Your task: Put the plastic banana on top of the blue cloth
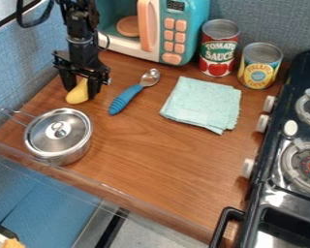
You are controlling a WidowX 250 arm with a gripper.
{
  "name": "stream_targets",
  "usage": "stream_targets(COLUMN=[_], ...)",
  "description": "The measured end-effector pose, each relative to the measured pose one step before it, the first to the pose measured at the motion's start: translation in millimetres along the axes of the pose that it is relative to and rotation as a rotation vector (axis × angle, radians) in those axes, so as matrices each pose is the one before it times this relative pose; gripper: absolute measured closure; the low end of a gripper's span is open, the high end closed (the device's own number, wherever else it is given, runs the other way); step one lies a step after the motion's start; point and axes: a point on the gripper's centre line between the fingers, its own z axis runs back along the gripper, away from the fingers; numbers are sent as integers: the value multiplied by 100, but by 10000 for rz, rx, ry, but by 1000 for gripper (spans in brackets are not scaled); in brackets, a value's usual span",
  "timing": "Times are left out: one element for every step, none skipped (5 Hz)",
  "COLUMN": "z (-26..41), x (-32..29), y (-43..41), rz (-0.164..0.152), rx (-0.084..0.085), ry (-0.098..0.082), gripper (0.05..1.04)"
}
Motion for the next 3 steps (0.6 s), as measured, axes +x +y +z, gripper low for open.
stream_targets(z=[-57,75,1405], x=[-67,38,28], y=[-22,-139,-1251], rz=[59,84,-177], rx=[-9,-23,-100], ry=[45,-8,139], gripper=[574,574,574])
